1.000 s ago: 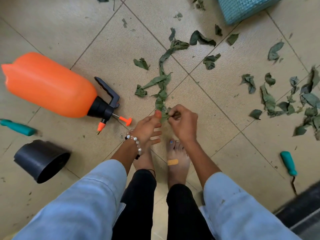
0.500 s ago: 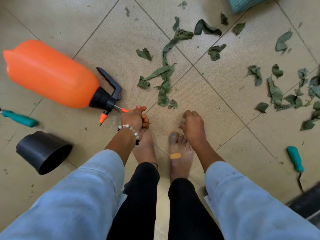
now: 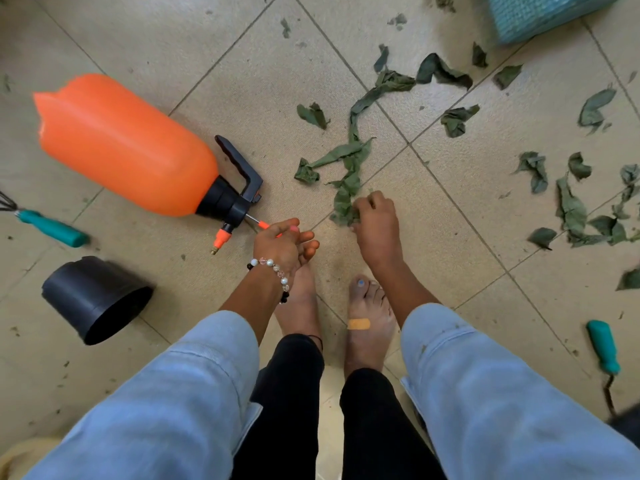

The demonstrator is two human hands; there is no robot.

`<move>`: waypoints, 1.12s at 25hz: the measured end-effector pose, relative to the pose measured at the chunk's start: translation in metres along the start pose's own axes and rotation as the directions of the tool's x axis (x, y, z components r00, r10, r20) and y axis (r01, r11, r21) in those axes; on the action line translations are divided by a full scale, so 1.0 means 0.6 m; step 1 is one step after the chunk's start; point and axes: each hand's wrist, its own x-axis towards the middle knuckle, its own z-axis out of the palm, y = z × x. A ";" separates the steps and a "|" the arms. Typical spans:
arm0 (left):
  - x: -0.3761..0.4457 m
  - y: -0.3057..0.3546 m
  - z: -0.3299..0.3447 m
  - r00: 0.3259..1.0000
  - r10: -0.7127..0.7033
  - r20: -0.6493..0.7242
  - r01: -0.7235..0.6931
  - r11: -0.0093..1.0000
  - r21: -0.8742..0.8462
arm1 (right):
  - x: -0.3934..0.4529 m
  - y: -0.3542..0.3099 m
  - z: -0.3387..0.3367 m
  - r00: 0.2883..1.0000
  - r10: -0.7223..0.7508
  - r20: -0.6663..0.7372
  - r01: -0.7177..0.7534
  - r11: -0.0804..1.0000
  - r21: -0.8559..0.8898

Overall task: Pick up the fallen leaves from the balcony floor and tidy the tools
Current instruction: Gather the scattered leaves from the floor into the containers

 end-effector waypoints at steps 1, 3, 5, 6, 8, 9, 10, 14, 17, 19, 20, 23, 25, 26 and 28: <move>0.000 0.002 0.000 1.000 0.001 0.005 -0.001 1.000 -0.011 | 0.001 0.001 0.004 1.000 -0.025 0.013 0.025 0.999 -0.047; 0.001 0.005 0.003 1.000 -0.004 0.002 0.004 1.000 -0.022 | -0.001 0.000 0.000 0.997 0.056 -0.060 -0.049 0.992 0.117; 0.002 0.005 0.005 1.000 -0.002 -0.007 0.002 1.000 -0.022 | 0.000 -0.014 -0.011 0.971 0.165 -0.173 -0.093 0.926 0.366; 0.002 0.005 0.005 1.000 0.004 -0.009 -0.004 1.000 -0.022 | 0.001 -0.023 -0.016 0.966 0.155 -0.205 -0.063 0.916 0.397; 0.003 0.008 0.008 1.000 0.012 -0.019 -0.012 1.000 -0.027 | 0.006 -0.040 -0.015 0.993 0.010 -0.117 0.018 0.971 0.237; 0.004 0.009 0.010 1.000 0.012 -0.023 -0.013 0.999 -0.036 | 0.005 -0.045 -0.013 0.997 -0.078 0.000 0.078 0.995 0.061; 0.004 0.010 0.012 1.000 0.013 -0.023 -0.014 0.999 -0.045 | 0.001 -0.048 -0.009 0.987 -0.141 0.084 0.150 0.983 -0.110; 0.002 0.011 0.016 0.999 0.033 -0.042 -0.036 0.997 -0.069 | -0.003 -0.034 -0.001 0.921 -0.388 0.020 0.365 0.848 -0.385; 0.000 0.008 0.019 0.995 0.043 -0.088 -0.050 0.995 -0.083 | 0.028 -0.030 -0.037 0.964 -0.248 0.095 0.255 0.964 -0.072; -0.004 0.011 0.022 0.995 0.011 -0.097 -0.022 0.993 -0.113 | 0.027 -0.043 -0.074 0.982 -0.031 0.188 -0.057 0.894 0.444; -0.009 0.014 0.026 0.996 -0.021 -0.082 0.009 0.989 -0.148 | 0.016 -0.061 -0.093 0.958 -0.018 0.286 -0.180 0.739 0.649; -0.032 0.039 0.034 0.984 -0.177 0.032 0.176 0.903 -0.393 | -0.029 -0.109 -0.119 0.910 -0.173 0.377 -0.143 0.723 0.676; -0.033 0.052 0.026 0.972 -0.227 0.054 0.228 0.871 -0.436 | -0.044 -0.135 -0.127 0.879 -0.363 0.310 0.229 0.890 0.394; -0.028 0.057 0.018 0.973 -0.231 0.026 0.220 0.877 -0.428 | -0.045 -0.142 -0.130 0.823 -0.465 0.325 0.405 0.883 0.238; -0.016 0.070 0.001 0.977 -0.209 -0.043 0.170 0.885 -0.434 | -0.031 -0.149 -0.144 0.729 -0.548 0.410 0.574 0.816 0.071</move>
